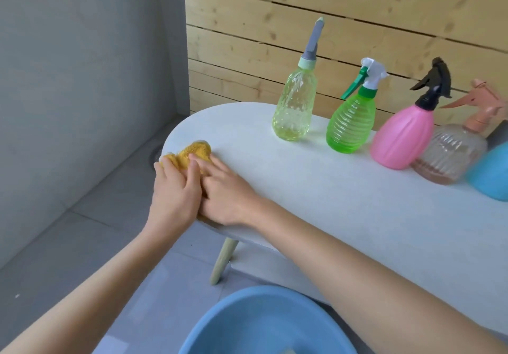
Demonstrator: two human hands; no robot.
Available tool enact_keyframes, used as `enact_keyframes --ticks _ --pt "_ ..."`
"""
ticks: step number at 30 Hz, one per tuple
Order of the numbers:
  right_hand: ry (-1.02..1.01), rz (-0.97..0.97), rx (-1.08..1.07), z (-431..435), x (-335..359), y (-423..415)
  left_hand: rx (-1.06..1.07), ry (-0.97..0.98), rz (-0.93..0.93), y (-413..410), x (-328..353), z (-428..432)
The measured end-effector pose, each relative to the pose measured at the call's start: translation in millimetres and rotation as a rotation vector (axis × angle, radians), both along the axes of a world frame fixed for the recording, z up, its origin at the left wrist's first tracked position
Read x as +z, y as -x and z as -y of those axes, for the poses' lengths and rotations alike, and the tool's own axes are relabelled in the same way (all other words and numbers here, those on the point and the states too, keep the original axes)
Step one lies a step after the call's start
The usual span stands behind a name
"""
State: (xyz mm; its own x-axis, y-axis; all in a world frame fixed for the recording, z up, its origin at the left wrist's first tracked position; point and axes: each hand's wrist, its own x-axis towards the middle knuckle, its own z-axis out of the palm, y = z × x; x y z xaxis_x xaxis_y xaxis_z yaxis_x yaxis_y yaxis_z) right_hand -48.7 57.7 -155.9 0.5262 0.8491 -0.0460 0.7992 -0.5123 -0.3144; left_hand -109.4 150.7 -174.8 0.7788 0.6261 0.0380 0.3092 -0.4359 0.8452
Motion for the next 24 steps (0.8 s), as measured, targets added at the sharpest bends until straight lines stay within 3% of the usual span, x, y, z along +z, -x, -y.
enact_keyframes --ticks 3,7,10,14,18,24 --pt "-0.108 -0.066 -0.033 42 -6 10 -0.066 -0.211 -0.067 8 0 20" --pt "-0.152 -0.06 -0.059 115 -15 23 -0.232 -0.342 -0.125 13 8 45" --pt "-0.121 -0.04 -0.079 177 -12 26 -0.487 -0.454 -0.048 12 15 77" --pt "-0.061 -0.016 -0.111 259 0 29 -0.784 -0.744 -0.007 8 17 134" --pt "0.037 0.017 -0.185 329 7 29 -0.884 -0.892 -0.044 2 21 190" --pt "0.061 0.213 -0.279 414 4 18 -1.055 -1.049 -0.072 -27 27 275"
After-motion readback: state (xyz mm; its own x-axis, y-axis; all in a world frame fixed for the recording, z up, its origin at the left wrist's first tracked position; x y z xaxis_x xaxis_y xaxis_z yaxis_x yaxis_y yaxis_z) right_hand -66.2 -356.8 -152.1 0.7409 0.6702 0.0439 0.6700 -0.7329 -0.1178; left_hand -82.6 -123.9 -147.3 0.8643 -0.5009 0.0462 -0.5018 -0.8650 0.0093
